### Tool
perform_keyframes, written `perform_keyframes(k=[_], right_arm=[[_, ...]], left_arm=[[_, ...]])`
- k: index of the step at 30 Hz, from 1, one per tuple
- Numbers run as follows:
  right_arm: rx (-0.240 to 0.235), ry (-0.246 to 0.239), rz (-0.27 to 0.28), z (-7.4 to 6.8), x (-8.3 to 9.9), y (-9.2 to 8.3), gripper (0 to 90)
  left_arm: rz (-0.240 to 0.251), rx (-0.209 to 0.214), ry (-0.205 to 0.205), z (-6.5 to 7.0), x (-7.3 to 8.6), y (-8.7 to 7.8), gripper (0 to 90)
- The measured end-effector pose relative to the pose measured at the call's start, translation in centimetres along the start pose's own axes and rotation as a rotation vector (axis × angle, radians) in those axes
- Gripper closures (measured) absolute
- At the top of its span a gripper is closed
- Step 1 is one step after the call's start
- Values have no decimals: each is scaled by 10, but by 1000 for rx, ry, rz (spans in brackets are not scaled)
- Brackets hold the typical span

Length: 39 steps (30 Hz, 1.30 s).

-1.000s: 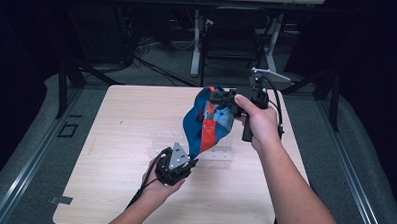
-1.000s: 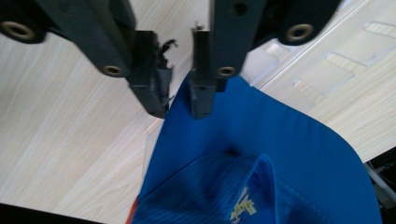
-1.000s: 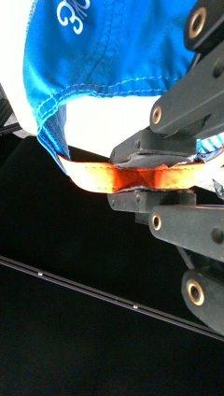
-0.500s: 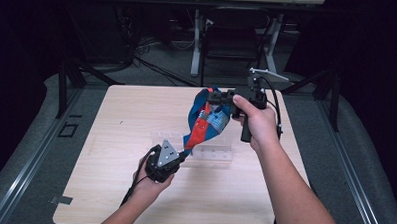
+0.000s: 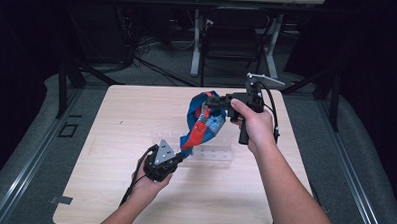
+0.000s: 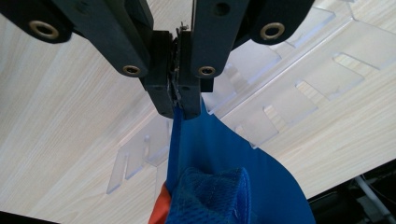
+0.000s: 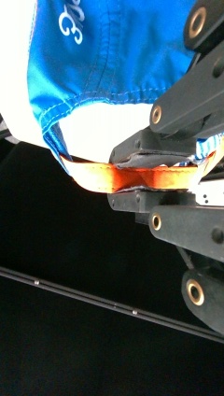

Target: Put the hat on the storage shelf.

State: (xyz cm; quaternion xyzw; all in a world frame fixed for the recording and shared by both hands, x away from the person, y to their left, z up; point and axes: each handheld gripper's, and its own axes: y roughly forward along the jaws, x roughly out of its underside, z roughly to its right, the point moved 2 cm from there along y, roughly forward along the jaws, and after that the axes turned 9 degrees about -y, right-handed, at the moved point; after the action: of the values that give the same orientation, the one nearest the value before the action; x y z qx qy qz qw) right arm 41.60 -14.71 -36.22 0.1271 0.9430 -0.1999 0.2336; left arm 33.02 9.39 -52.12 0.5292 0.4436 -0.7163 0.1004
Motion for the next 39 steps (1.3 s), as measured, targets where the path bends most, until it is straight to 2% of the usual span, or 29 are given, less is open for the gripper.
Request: perform_keyframes(k=[1, 13, 31, 39], right_arm=[[4, 5, -2, 3, 1, 1, 780], [48, 5, -15, 13, 6, 5, 778], [62, 24, -33, 30, 14, 14, 779], [72, 29, -39, 35, 17, 14, 777]], left_arm=[[-2, 4, -11, -1, 1, 0, 883], [-3, 1, -26, -3, 9, 4, 884], [2, 12, -72, -8, 22, 7, 881], [4, 8, -78, -8, 22, 7, 875]])
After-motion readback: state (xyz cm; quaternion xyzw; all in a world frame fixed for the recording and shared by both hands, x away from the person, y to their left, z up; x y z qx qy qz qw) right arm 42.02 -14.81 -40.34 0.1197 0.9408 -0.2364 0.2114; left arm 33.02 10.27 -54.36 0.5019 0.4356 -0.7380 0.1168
